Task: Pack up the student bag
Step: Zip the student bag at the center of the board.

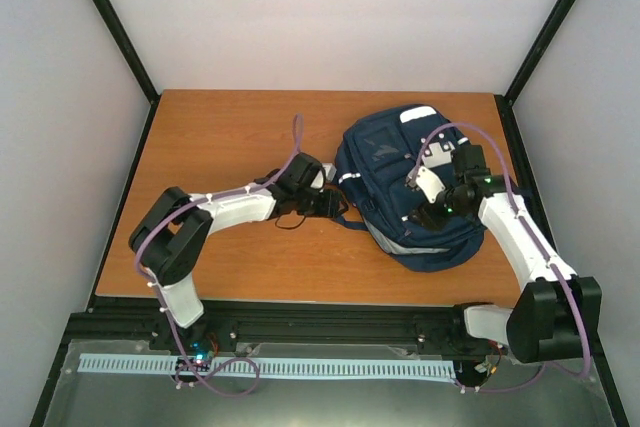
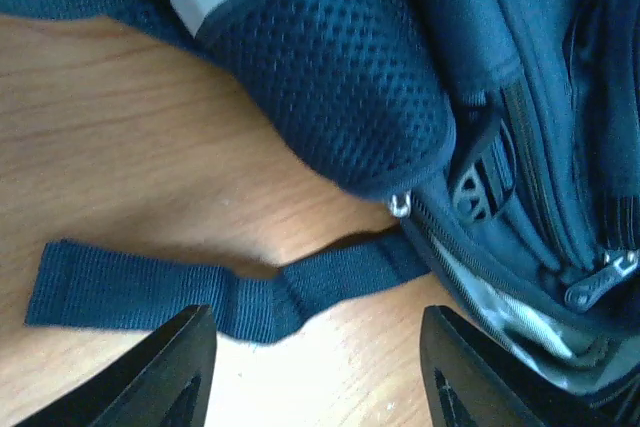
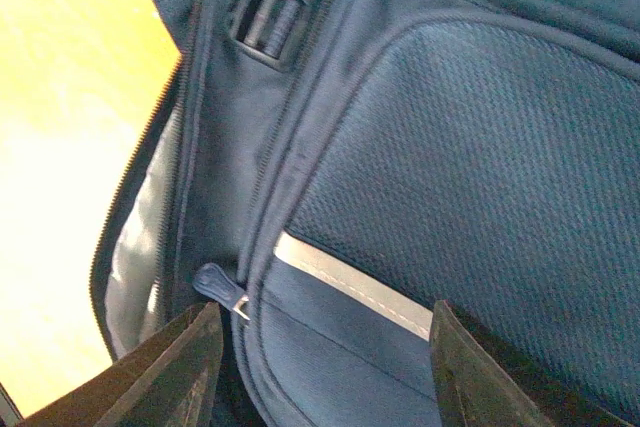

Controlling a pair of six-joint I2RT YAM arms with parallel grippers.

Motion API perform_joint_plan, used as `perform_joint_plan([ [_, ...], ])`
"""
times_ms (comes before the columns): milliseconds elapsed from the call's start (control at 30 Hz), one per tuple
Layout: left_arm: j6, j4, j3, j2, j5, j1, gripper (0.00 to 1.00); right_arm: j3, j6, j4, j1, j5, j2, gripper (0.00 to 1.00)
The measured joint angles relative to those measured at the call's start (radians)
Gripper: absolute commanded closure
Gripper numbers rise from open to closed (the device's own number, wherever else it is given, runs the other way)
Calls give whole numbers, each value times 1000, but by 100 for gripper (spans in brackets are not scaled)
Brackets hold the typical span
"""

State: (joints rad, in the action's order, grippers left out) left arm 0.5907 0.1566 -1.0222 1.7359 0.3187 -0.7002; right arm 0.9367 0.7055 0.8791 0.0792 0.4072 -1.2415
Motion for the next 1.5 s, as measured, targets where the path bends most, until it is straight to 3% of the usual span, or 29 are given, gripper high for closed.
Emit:
perform_joint_plan([
  [167,54,-45,-76,89,14,11,40,-1,-24,-20,95,3,-1,38],
  [333,140,-96,-143,192,32,44,44,19,-76,-69,212,-1,-53,37],
  [767,267,-254,-221,362,187,113,98,101,-236,-236,338,-96,-305,36],
  [867,260,-277,-219,356,206,114,99,132,-270,-264,347,-118,-358,35],
  [1100,227,-283,-201,286,213,115,99,160,-328,-301,350,-142,-397,37],
  [1267,202,-271,-201,287,208,115,91,159,-330,-309,352,-158,-407,39],
  [1333,195,-278,-189,289,201,115,77,153,-329,-317,353,-165,-411,40],
  [1400,184,-301,-158,288,197,115,54,146,-329,-323,354,-169,-413,42],
  [1500,164,-329,-74,269,179,115,46,142,-327,-328,354,-174,-420,46],
])
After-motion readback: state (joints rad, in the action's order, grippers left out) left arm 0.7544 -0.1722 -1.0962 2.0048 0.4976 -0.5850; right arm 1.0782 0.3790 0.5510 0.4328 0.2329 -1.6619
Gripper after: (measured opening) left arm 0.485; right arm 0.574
